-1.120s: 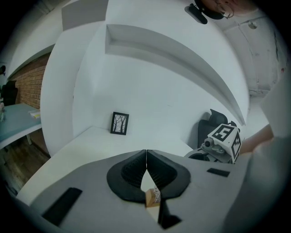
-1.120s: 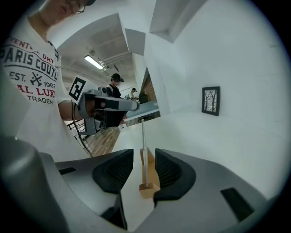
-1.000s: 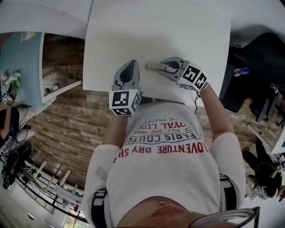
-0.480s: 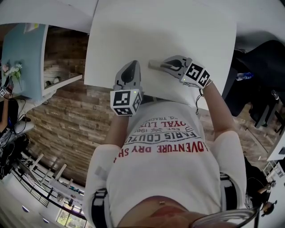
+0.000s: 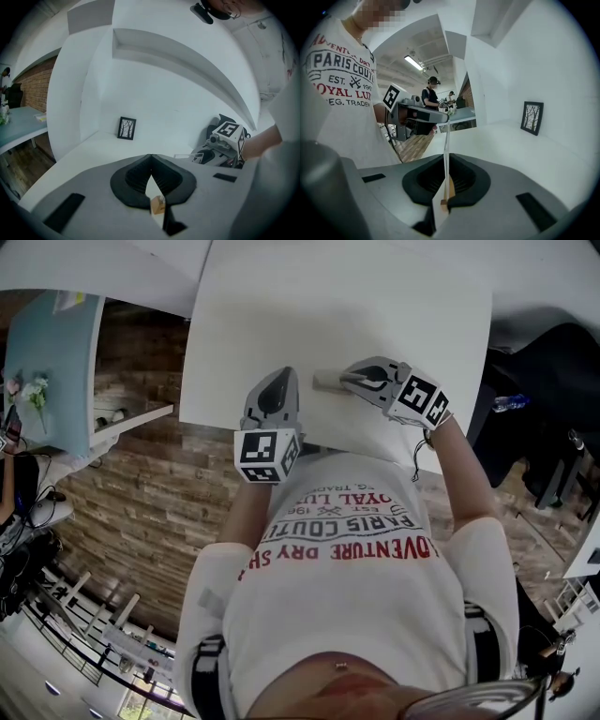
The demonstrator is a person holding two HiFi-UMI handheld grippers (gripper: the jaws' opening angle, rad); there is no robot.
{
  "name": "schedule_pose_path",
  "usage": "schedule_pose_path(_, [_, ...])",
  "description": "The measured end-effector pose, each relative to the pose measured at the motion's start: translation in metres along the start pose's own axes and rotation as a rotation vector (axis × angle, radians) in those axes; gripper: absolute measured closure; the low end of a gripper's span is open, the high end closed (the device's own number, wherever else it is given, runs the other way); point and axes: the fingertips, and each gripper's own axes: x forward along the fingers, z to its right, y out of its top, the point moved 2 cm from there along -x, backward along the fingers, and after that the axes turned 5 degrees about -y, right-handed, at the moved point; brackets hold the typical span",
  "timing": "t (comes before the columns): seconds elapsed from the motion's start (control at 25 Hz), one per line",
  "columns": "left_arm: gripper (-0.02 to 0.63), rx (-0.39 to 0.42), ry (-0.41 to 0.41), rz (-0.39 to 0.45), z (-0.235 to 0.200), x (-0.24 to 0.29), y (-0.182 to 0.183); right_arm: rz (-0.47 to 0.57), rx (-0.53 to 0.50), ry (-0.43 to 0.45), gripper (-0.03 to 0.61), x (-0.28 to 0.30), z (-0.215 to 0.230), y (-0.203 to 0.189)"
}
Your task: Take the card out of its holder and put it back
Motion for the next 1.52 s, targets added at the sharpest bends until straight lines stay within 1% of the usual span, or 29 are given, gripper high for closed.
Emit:
schedule_pose_path(0.12, [0.589, 0.005, -0.001, 0.009, -0.003, -0.002, 0.003, 0.038, 0.003, -0.038, 0.543, -0.008, 0.0, 0.015])
schedule_pose_path(0.24, [0.589, 0.013, -0.016, 0.012, -0.003, -0.003, 0.007, 0.097, 0.017, -0.095, 0.543, -0.018, 0.001, 0.031])
schedule_pose_path(0.44, [0.589, 0.051, -0.052, 0.018, 0.004, -0.003, 0.012, 0.136, 0.029, -0.239, 0.543, -0.034, 0.007, 0.04])
schedule_pose_path(0.52, [0.589, 0.073, -0.07, 0.024, 0.008, -0.002, 0.016, 0.138, 0.049, -0.32, 0.543, -0.041, 0.011, 0.038])
schedule_pose_path(0.6, [0.589, 0.096, -0.088, 0.032, 0.013, 0.0, 0.023, 0.134, 0.078, -0.419, 0.543, -0.053, 0.016, 0.033])
schedule_pose_path(0.76, [0.589, 0.125, -0.111, 0.05, 0.031, -0.004, 0.032, 0.133, 0.161, -0.601, 0.543, -0.081, 0.015, 0.02])
schedule_pose_path(1.0, [0.589, 0.163, -0.161, 0.069, 0.044, -0.001, 0.04, 0.189, 0.313, -0.876, 0.543, -0.116, 0.015, 0.001])
schedule_pose_path(1.12, [0.589, 0.17, -0.193, 0.076, 0.047, -0.004, 0.043, 0.24, 0.362, -0.981, 0.543, -0.131, 0.01, 0.0])
schedule_pose_path(1.28, [0.589, 0.193, -0.204, 0.076, 0.047, -0.006, 0.044, 0.257, 0.404, -1.05, 0.543, -0.139, 0.006, -0.003])
schedule_pose_path(1.52, [0.589, 0.212, -0.211, 0.063, 0.044, -0.008, 0.043, 0.256, 0.426, -1.06, 0.543, -0.134, 0.002, -0.006])
